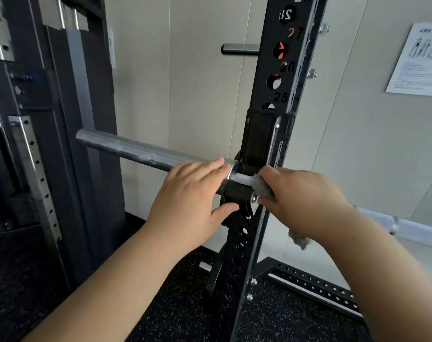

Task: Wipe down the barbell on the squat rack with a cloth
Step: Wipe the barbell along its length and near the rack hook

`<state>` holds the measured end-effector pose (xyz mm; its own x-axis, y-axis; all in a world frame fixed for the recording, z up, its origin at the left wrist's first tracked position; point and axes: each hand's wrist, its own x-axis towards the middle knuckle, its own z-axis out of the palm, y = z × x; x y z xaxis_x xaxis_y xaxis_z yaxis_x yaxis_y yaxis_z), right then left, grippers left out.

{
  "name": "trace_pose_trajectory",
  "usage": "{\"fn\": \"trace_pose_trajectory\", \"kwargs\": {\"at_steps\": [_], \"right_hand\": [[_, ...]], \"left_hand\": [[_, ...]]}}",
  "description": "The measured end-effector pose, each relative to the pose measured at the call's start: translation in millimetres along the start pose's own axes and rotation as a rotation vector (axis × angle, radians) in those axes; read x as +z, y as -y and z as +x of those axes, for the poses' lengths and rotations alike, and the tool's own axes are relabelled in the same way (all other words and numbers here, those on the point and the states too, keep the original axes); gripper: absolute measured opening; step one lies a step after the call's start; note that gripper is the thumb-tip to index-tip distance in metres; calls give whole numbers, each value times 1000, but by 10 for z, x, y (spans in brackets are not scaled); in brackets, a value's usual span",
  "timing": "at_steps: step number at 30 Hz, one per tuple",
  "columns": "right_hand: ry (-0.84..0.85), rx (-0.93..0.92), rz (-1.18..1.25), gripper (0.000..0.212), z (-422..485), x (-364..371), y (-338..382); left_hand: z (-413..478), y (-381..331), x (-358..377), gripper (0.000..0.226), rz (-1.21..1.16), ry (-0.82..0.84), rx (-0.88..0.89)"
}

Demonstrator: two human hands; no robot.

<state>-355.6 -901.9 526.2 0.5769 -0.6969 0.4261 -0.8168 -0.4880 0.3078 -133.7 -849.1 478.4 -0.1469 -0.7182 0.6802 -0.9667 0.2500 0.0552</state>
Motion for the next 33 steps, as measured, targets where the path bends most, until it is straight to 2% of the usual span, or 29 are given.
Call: {"fn": "trace_pose_trajectory", "kwargs": {"at_steps": [3, 7, 9, 12, 14, 17, 19, 22, 25, 27, 33], "right_hand": [[-195, -15, -92, 31, -208, 107, -10], [-17, 248, -134, 39, -520, -53, -215], [24, 251, -183, 43, -462, -128, -218], [119, 222, -133, 40, -238, -115, -98], [20, 174, -125, 39, -145, -13, -6], [-174, 68, -175, 51, -235, 137, 35], [-175, 105, -160, 59, -391, 122, -78], [-65, 337, -132, 72, -482, -56, -180], [-5, 485, -46, 83, -337, -105, -100], [-30, 487, -18, 84, -168, -79, 8], [-234, 372, 80, 68, -35, 33, 105]], "left_hand": [[-24, 44, 18, 72, -10, -20, 17], [-54, 112, 56, 73, -20, -24, 52], [-45, 135, 63, 75, -11, -19, 64], [20, 152, 62, 84, -16, 24, 65], [86, 151, 70, 89, -34, 34, 59], [159, 148, 91, 93, -18, 42, 60], [169, 147, 90, 94, 8, 46, 66], [168, 157, 84, 94, 32, 50, 72], [172, 146, 76, 92, 46, 55, 73], [160, 124, 60, 90, 67, 46, 65], [152, 67, -16, 82, 95, 20, 60]]}}
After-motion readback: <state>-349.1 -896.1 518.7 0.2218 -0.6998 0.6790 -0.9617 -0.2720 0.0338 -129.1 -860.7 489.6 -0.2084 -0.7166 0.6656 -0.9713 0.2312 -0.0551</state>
